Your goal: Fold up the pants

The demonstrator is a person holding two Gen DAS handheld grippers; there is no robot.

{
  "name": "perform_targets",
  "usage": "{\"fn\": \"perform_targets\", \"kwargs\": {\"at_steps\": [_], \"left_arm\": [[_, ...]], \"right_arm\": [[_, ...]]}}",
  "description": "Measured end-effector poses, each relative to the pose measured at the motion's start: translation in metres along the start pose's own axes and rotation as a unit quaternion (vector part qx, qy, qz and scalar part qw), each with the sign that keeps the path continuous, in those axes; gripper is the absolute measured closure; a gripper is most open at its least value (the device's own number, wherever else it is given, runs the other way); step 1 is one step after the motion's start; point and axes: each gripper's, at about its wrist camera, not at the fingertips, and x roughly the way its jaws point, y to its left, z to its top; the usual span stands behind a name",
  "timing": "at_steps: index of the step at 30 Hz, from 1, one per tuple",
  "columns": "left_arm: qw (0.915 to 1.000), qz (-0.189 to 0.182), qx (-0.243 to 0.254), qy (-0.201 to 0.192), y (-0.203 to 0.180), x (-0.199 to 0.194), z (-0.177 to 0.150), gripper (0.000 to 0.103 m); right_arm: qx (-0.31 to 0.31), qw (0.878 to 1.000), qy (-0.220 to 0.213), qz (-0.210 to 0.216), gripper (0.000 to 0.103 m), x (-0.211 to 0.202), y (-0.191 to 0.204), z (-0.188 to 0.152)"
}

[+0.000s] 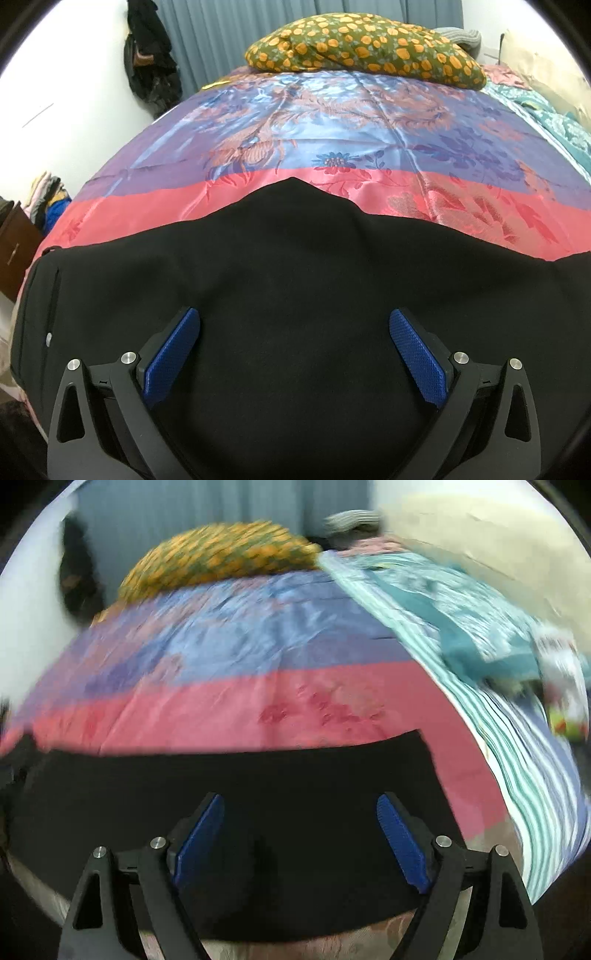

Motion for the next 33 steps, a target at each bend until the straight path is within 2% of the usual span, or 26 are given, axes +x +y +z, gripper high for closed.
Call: {"fn": "perform_targets", "kwargs": {"at_steps": [2,3,4,7,8,11,13,15,17,18,19,21,25,33], "left_arm": [[1.0000,0.000,-0.001,0.005,0.000,0.001,0.001,0.001],[1.0000,-0.001,-0.002,0.010,0.001,0.001,0.002,0.001],[0.9999,-0.002,-0.003,0.013,0.002,0.001,0.004,0.001],[0.9989,0.007,-0.005,0.047,0.001,-0.006,0.014,0.002],[0.9989,0.010,-0.013,0.044,-0.003,-0.016,0.017,0.002],[0.9990,-0.044,-0.012,-0.002,-0.030,-0.051,0.015,0.002],[0.9970,-0.073,0.023,-0.013,-0.057,-0.065,0.009,0.002],[0.9925,-0.094,0.077,-0.007,-0.090,-0.069,-0.004,0.001],[0.9852,-0.081,0.147,0.037,-0.121,-0.051,-0.027,0.001],[0.9855,-0.072,0.149,0.036,-0.123,-0.045,-0.036,0.001],[0.9884,-0.080,0.127,0.022,-0.117,-0.046,-0.039,0.001],[0.9898,-0.095,0.100,0.036,-0.109,-0.042,-0.039,0.001],[0.9877,-0.101,0.109,0.051,-0.107,-0.039,-0.037,0.001],[0.9883,-0.098,0.110,0.038,-0.113,-0.041,-0.042,0.001]], "right_arm": [[-0.024,0.996,0.088,-0.013,0.011,0.029,0.006,-0.010],[-0.015,0.993,0.115,-0.001,0.008,0.041,0.004,-0.016],[-0.003,0.995,0.098,0.003,0.003,0.039,-0.001,-0.014],[0.009,0.995,0.097,-0.002,0.000,0.041,-0.005,-0.016],[0.004,0.995,0.095,-0.004,0.000,0.040,-0.003,-0.016],[0.000,0.996,0.093,-0.007,0.000,0.041,-0.001,-0.015],[0.001,0.996,0.091,-0.007,0.000,0.038,-0.001,-0.021],[-0.001,0.996,0.088,-0.012,0.000,0.035,-0.004,-0.031],[-0.003,0.996,0.085,-0.013,0.000,0.036,-0.005,-0.032],[-0.004,0.996,0.084,-0.014,0.000,0.034,-0.003,-0.033],[-0.004,0.997,0.082,-0.013,0.000,0.034,-0.004,-0.034],[-0.004,0.997,0.078,-0.013,0.000,0.034,-0.004,-0.035],[-0.005,0.997,0.071,-0.015,0.000,0.033,-0.003,-0.036],[-0.001,0.997,0.070,-0.019,0.000,0.033,-0.002,-0.036]]}}
